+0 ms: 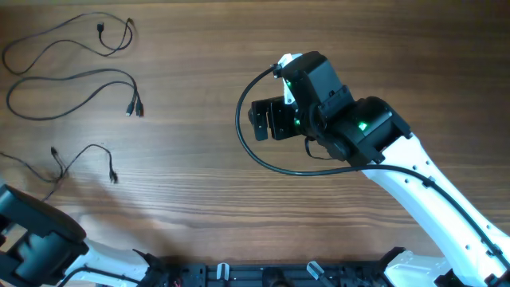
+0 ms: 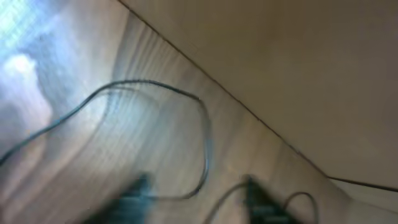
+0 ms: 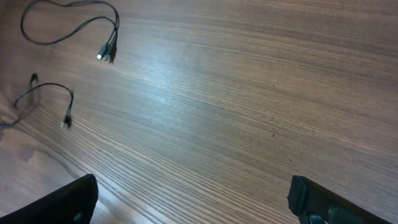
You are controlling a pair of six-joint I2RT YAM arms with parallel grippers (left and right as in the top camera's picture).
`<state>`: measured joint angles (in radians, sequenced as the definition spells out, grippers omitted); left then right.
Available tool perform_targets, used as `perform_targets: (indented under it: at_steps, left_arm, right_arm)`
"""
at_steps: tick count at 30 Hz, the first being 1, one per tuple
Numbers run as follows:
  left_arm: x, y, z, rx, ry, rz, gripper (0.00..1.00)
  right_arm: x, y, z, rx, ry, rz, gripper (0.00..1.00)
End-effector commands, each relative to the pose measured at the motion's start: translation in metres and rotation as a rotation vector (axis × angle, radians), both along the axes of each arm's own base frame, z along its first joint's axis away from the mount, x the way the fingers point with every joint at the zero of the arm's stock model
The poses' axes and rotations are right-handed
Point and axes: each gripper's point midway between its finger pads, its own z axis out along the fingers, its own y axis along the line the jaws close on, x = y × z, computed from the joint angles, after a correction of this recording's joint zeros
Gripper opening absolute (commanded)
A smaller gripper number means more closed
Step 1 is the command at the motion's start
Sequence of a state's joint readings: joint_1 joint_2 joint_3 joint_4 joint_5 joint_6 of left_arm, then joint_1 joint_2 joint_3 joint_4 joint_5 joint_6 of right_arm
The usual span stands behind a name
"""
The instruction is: Untangle cables
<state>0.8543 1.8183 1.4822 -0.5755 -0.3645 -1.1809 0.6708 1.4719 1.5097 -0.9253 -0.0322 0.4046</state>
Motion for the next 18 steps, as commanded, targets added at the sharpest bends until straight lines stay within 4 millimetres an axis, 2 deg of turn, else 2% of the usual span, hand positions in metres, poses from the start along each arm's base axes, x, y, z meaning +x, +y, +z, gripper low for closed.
perform_targets:
  at_steps: [1, 3, 5, 6, 8, 9, 10, 11, 12, 13, 15, 18]
  left_arm:
    - [-0.002, 0.005, -0.016, -0.022, 0.072, -0.055, 0.99]
    - [0.012, -0.006, -0.023, -0.085, 0.028, -0.134, 1.0]
    - [0.029, -0.02, -0.028, -0.122, 0.044, -0.338, 0.99]
    - [0.028, -0.028, -0.033, -0.153, 0.081, -0.403, 0.96]
    - [0.012, -0.048, -0.047, -0.239, 0.193, -0.484, 0.98]
    - [0.006, -0.056, -0.053, -0.273, 0.238, -0.524, 0.93]
    - [0.002, -0.063, -0.058, -0.305, 0.263, -0.537, 0.74]
    - [-0.005, -0.068, -0.065, -0.348, 0.281, -0.522, 0.67]
    - [-0.008, -0.072, -0.073, -0.383, 0.289, -0.509, 0.83]
    - [-0.013, -0.076, -0.079, -0.411, 0.31, -0.505, 0.9]
    - [-0.028, -0.074, -0.089, -0.433, 0.393, -0.471, 0.96]
    - [-0.048, -0.08, -0.108, -0.51, 0.498, -0.445, 0.97]
  right_arm:
    - [0.008, 0.0, 0.004, 0.009, -0.015, -0.027, 1.0]
    - [0.008, 0.0, 0.004, 0.009, -0.015, -0.027, 1.0]
    - [0.007, 0.001, 0.004, 0.014, -0.011, -0.021, 0.99]
    - [0.006, 0.002, 0.004, 0.015, -0.009, -0.02, 1.0]
    - [0.006, 0.002, 0.004, 0.015, -0.009, -0.019, 1.0]
    - [0.005, 0.002, 0.003, 0.016, -0.004, -0.015, 1.0]
    - [0.004, 0.003, 0.003, 0.02, 0.003, -0.008, 1.0]
    - [0.003, 0.004, 0.003, 0.023, 0.007, -0.004, 1.0]
    - [0.003, 0.004, 0.003, 0.024, 0.006, -0.004, 1.0]
    - [0.003, 0.004, 0.003, 0.023, 0.007, -0.004, 1.0]
    - [0.001, 0.003, 0.001, 0.018, 0.018, -0.002, 1.0]
    - [0.0, 0.002, -0.002, 0.012, 0.025, -0.002, 1.0]
